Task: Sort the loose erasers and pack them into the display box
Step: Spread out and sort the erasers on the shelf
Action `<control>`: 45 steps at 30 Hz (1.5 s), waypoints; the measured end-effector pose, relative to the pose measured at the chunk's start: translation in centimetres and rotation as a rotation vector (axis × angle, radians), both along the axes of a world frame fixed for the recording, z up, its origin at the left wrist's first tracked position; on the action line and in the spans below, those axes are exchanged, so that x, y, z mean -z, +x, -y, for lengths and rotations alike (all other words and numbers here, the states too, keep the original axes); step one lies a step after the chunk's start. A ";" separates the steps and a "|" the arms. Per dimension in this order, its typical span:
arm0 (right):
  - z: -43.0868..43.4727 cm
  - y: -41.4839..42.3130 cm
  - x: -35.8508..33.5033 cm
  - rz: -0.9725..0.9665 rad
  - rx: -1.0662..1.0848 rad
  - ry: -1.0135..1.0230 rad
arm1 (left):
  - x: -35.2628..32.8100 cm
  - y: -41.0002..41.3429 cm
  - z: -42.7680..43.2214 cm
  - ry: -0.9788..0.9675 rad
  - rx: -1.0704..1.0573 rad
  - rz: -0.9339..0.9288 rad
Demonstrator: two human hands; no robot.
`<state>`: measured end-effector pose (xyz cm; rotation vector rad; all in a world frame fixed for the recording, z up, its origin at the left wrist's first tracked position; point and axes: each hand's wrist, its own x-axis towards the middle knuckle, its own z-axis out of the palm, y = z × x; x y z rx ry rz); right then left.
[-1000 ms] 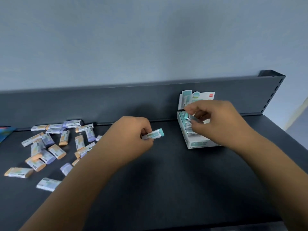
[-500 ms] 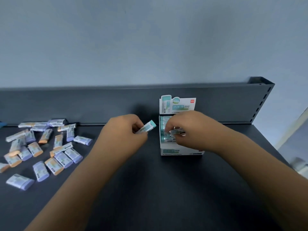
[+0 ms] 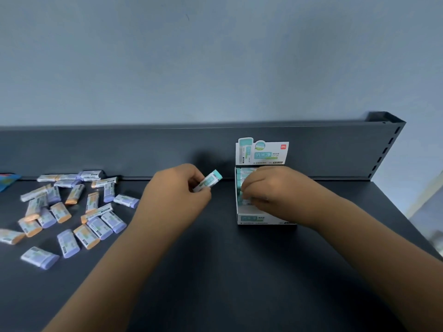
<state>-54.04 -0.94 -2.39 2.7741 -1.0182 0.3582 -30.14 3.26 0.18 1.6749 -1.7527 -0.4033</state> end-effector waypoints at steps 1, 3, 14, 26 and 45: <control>0.0 -0.1 0.1 0.003 -0.005 -0.010 | 0.0 0.0 -0.1 0.000 0.001 0.002; 0.1 -0.2 0.2 0.020 0.006 -0.021 | 0.0 0.0 -0.2 0.008 0.004 -0.001; 0.0 -0.2 0.0 0.082 0.070 0.022 | 0.2 0.0 -0.3 0.038 0.021 -0.042; -1.6 1.3 -1.6 0.379 0.271 0.090 | -0.2 -2.2 -0.1 0.256 0.150 -0.504; -3.4 0.1 -2.3 0.734 0.462 0.232 | -0.4 -4.7 1.9 0.345 0.154 -0.480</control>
